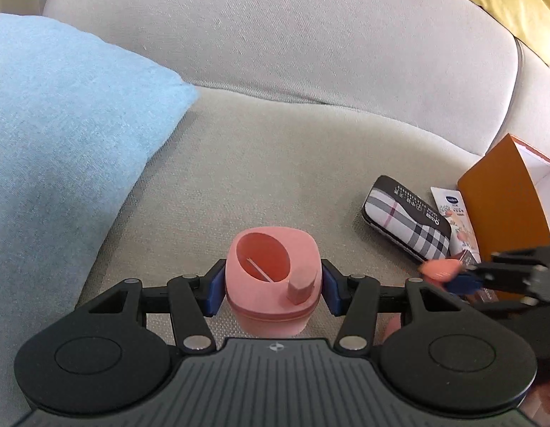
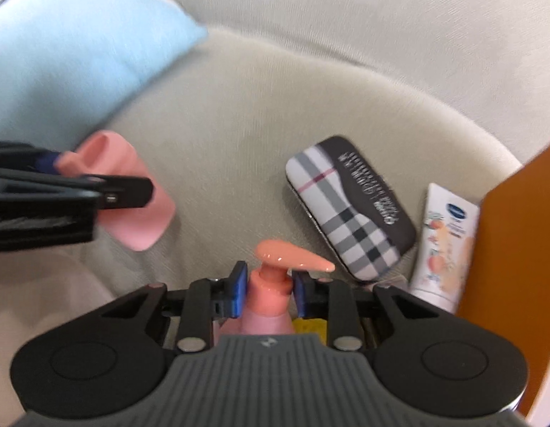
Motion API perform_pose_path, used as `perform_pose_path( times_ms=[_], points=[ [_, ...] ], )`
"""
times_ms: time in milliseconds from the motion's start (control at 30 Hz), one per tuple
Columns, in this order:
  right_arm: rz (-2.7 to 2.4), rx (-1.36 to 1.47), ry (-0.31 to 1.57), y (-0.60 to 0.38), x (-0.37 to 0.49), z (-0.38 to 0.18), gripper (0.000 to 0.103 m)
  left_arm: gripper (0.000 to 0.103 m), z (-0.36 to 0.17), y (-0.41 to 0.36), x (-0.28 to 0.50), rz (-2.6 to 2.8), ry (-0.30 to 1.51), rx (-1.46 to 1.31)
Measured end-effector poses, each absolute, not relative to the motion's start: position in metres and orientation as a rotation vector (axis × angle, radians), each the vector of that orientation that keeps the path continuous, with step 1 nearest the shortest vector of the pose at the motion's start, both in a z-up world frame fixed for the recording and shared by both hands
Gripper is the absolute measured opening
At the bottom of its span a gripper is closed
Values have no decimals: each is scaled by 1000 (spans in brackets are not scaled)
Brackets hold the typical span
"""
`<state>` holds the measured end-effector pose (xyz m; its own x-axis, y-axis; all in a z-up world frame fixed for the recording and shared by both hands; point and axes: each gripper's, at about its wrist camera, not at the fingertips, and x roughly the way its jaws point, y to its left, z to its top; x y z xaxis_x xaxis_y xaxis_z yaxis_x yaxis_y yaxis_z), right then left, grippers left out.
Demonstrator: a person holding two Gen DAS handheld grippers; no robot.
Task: Organize rigid objects
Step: 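Carry the pink cup and pink pump bottle with both tools over the orange box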
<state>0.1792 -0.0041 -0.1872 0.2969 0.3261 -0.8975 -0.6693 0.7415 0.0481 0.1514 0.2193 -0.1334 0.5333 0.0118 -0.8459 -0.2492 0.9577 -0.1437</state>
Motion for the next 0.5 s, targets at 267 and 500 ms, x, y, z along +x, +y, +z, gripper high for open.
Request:
perform_pose_path(
  times_ms=[267,500],
  points=[
    [638,-294,940,-41,152,-162,27,61,-122,200,139,153,960,-250],
    [632,-284,818,-47,125,-138,27,61,-108,172,133,99,940,-246]
  ],
)
